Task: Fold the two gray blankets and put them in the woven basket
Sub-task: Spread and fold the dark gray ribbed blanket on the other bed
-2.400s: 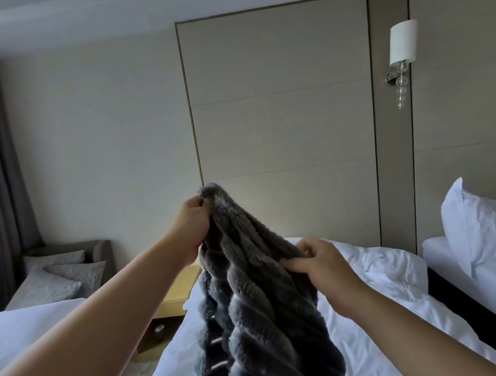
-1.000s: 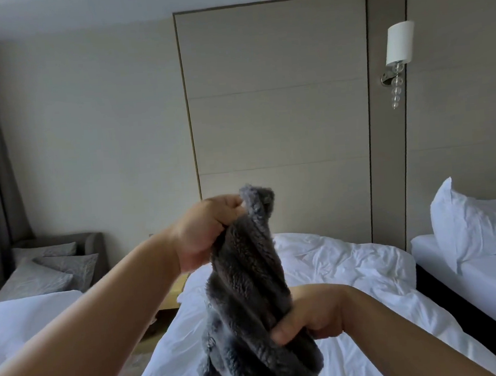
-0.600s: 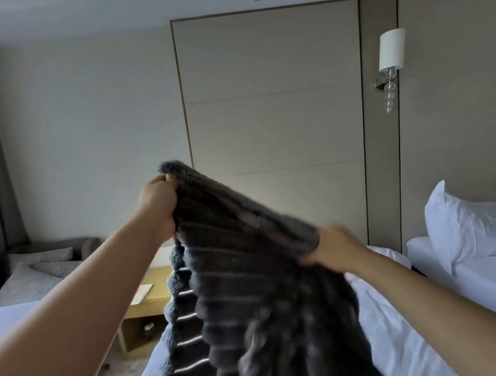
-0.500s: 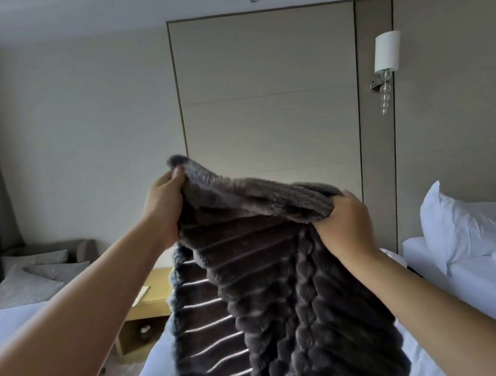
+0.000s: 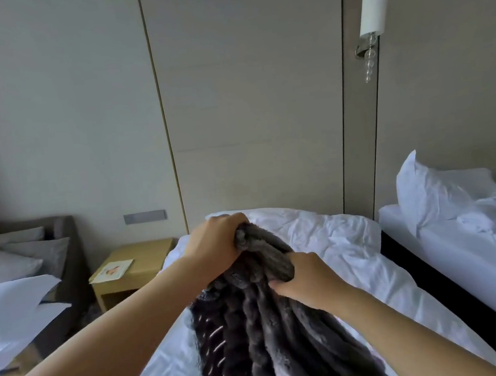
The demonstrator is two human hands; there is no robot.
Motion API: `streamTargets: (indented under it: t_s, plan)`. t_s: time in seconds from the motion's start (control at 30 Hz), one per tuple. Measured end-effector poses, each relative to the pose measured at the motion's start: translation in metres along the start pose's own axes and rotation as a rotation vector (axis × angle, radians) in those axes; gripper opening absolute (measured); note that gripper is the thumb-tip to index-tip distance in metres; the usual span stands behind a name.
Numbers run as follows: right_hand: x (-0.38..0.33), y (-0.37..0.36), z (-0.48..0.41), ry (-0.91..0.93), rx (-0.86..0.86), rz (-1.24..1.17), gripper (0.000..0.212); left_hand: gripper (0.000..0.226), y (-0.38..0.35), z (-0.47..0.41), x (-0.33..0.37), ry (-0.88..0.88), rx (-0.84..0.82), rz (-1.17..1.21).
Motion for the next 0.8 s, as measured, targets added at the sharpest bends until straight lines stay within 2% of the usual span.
streamTargets:
  t_s: [0.07,0.17,0.27,0.33,0.4,0.43,0.5,0.57,0.6,0.63,0.7,0.77,0.8]
  plan:
    - [0.031,-0.021,0.006,-0.123,-0.101,-0.049,0.015,0.025,-0.005,-0.003,-0.003,0.011,0.062,0.039]
    - [0.084,-0.062,0.019,-0.297,-0.269,0.001,0.016,0.029,0.001,-0.011,-0.012,0.121,0.175,0.114]
    - [0.134,-0.095,0.043,-0.525,-0.303,-0.059,0.035,0.031,0.011,-0.017,-0.025,0.128,0.258,0.132]
    - [0.158,-0.103,0.054,-0.580,-0.324,-0.050,0.052,0.033,0.011,-0.015,-0.032,0.123,0.246,0.119]
    - [0.174,-0.093,0.054,-0.556,-0.348,-0.003,0.064,0.033,0.007,-0.011,-0.048,0.140,0.224,0.106]
    - [0.180,-0.080,0.048,-0.541,-0.316,0.029,0.066,0.033,0.005,-0.010,-0.059,0.148,0.218,0.100]
    - [0.185,-0.034,0.024,-0.536,-0.111,0.099,0.054,0.034,0.002,-0.006,-0.084,0.182,0.226,0.094]
    - [0.176,0.028,-0.004,-0.531,0.164,0.153,0.028,0.036,-0.007,-0.002,-0.110,0.262,0.201,0.068]
    - [0.170,0.060,-0.017,-0.513,0.235,0.186,0.013,0.034,-0.014,0.000,-0.123,0.322,0.149,0.054]
    - [0.164,0.088,-0.029,-0.494,0.221,0.214,0.003,0.028,-0.022,0.002,-0.135,0.395,0.090,0.059]
    - [0.148,0.129,-0.041,-0.495,-0.009,0.250,0.010,0.012,-0.035,0.004,-0.155,0.512,-0.031,0.097]
    - [0.133,0.156,-0.043,-0.485,-0.231,0.397,0.020,0.011,-0.038,-0.001,-0.163,0.546,-0.081,0.123]
    - [0.125,0.168,-0.044,-0.474,-0.255,0.463,0.026,0.012,-0.036,-0.007,-0.163,0.565,-0.061,0.166]
Point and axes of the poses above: each hand's wrist, its own z-axis away from the middle knuckle, its own y-axis out of the back of the hand, x = y × z, the point moved 3 cm from there along -z, towards the middle knuckle, and after that the axes turned 3 degrees about -y, right-handed, at the moved point
